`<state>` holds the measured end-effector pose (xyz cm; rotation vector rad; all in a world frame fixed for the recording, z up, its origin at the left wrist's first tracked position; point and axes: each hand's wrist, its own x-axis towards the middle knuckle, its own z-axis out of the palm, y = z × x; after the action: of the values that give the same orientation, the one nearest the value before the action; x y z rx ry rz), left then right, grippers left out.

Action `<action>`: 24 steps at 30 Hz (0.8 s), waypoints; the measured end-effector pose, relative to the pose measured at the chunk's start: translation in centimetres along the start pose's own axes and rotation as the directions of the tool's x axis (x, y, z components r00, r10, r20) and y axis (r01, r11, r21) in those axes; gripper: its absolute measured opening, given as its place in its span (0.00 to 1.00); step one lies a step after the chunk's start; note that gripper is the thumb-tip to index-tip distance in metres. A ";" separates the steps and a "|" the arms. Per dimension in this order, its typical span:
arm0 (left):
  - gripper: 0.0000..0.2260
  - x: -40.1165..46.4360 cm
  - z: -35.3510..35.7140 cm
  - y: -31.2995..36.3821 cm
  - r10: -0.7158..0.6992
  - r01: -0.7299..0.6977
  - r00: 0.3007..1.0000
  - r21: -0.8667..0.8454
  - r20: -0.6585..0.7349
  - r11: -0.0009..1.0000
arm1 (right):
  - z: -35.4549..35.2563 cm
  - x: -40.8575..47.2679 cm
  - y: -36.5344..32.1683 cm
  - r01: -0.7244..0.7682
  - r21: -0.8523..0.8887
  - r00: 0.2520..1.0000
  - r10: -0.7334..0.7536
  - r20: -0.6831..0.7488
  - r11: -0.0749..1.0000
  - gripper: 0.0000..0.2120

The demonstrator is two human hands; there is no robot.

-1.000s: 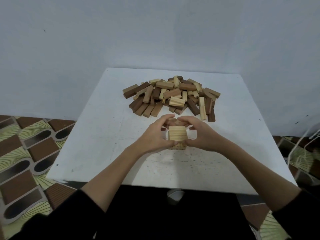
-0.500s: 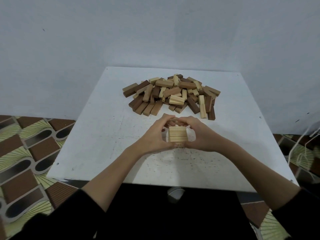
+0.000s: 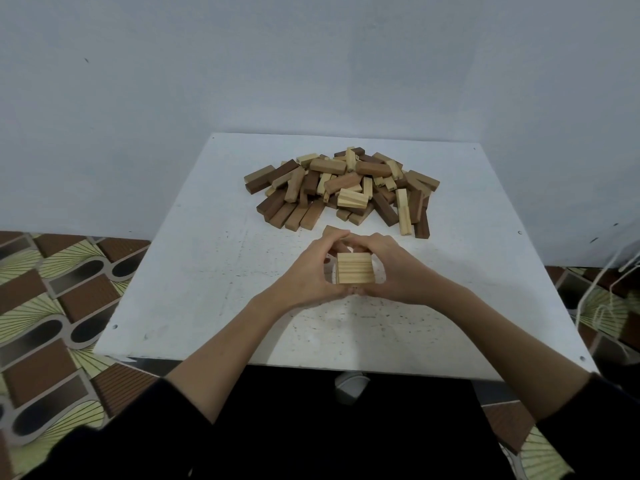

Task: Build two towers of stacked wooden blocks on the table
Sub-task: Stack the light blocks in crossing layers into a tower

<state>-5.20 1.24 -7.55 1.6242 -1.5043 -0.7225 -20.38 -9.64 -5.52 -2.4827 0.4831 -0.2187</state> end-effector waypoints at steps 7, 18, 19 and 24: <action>0.39 -0.1 0.0 0.0 -0.033 0.033 0.999 0.007 0.003 0.999 | -0.4 -0.4 -0.5 -0.036 -0.004 0.999 0.036 0.009 0.999 0.36; 0.37 -0.5 0.4 0.3 -0.019 0.019 0.999 -0.007 -0.035 1.000 | -0.4 -1.0 -1.6 -0.042 0.030 0.999 0.043 -0.016 0.999 0.36; 0.33 -0.6 0.4 0.4 -0.007 0.006 0.999 -0.008 -0.039 1.000 | -0.3 -1.2 -1.7 -0.055 0.044 0.998 0.056 -0.023 0.998 0.37; 0.28 -1.4 1.2 0.8 -0.021 0.024 0.997 0.037 -0.073 0.999 | 1.6 -2.2 -1.7 -0.210 0.089 0.972 0.218 -0.088 0.974 0.41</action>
<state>-6.84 2.41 -7.64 1.6801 -1.4576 -0.6436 -21.51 -6.69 -5.88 -2.3291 0.7633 -0.2674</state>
